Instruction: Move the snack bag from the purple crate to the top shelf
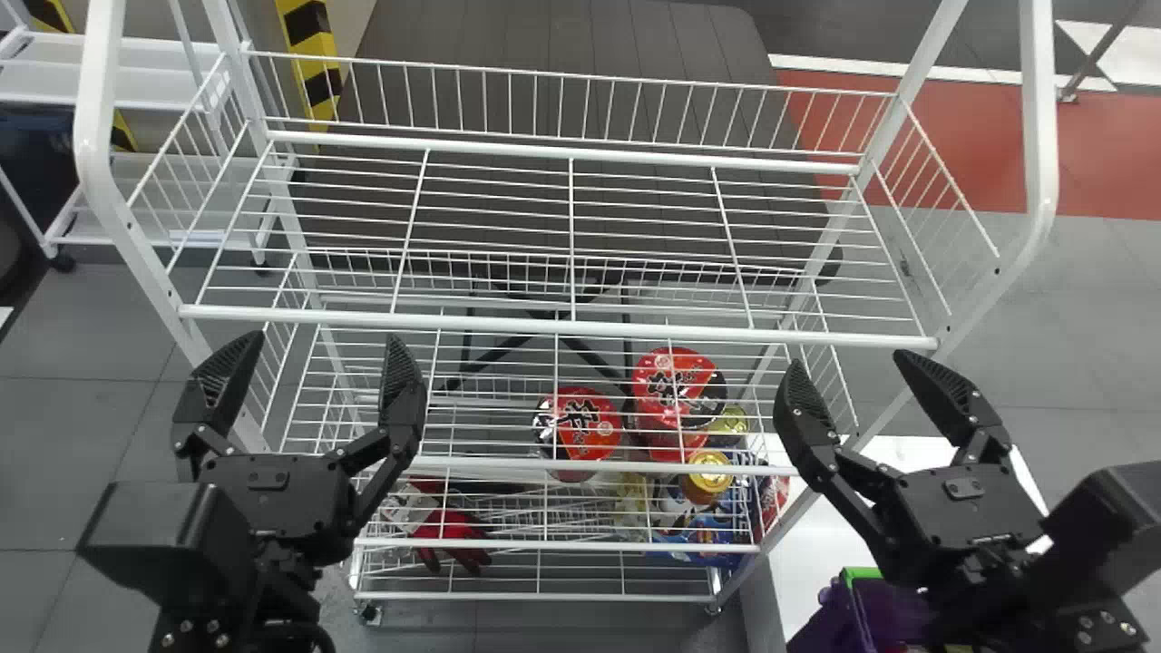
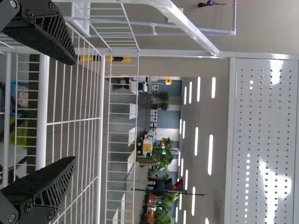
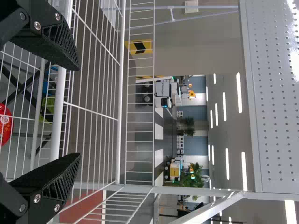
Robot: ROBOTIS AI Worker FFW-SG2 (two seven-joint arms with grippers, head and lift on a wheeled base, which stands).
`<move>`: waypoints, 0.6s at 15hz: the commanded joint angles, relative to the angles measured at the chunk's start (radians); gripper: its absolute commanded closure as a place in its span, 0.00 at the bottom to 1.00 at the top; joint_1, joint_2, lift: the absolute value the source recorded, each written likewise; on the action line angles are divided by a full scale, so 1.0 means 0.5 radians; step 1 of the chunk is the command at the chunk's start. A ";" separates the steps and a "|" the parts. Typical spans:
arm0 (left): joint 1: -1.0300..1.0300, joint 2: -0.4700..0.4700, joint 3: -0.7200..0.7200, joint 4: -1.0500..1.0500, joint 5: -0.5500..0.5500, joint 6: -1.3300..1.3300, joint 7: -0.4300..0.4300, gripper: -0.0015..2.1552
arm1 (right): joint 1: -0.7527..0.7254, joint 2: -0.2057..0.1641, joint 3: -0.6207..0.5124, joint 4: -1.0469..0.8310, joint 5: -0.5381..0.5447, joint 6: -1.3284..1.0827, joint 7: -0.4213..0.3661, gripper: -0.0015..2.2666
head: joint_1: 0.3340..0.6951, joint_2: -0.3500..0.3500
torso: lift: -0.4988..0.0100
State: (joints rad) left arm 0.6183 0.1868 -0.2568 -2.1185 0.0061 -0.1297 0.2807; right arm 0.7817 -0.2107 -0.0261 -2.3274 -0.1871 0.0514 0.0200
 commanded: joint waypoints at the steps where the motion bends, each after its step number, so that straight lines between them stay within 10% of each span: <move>1: -0.003 0.001 -0.002 0.006 0.000 0.000 0.000 0.04 | -0.005 0.001 0.000 0.004 -0.003 0.019 0.000 0.08 | 1.00 0.36 | 0.74; 9: -0.003 0.001 -0.002 0.009 0.000 0.000 0.000 0.04 | -0.011 0.001 0.000 0.016 -0.009 0.025 0.028 0.07 | 1.00 0.37 | 0.68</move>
State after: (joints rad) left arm 0.6166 0.1877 -0.2580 -2.1139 0.0058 -0.1295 0.2807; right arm 0.7762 -0.2106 -0.0276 -2.3194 -0.1925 0.0628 0.0338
